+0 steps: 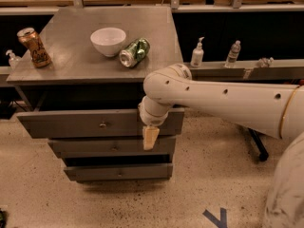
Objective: Open top drawer
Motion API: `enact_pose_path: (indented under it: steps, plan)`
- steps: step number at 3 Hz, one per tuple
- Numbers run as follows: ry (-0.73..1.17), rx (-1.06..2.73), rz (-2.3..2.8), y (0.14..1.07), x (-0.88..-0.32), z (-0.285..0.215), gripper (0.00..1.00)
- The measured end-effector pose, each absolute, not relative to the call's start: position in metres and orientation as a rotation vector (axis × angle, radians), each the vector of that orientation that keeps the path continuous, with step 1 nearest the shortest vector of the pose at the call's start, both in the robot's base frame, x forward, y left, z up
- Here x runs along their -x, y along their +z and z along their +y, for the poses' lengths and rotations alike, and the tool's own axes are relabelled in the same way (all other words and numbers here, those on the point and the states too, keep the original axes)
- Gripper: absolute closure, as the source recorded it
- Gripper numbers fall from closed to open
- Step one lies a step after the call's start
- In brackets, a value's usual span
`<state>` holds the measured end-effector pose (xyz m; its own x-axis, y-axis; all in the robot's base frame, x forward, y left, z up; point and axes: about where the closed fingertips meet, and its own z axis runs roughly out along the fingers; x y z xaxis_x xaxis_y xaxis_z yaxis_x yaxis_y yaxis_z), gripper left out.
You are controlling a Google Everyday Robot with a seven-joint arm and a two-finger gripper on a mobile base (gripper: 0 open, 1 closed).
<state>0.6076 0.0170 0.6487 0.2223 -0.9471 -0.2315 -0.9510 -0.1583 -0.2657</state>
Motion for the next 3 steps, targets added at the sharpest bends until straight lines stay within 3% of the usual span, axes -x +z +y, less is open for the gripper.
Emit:
enact_pose_path:
  steps: [3]
  plan:
    - [0.198,2.129,1.759,0.651,-0.516,0.023,0.23]
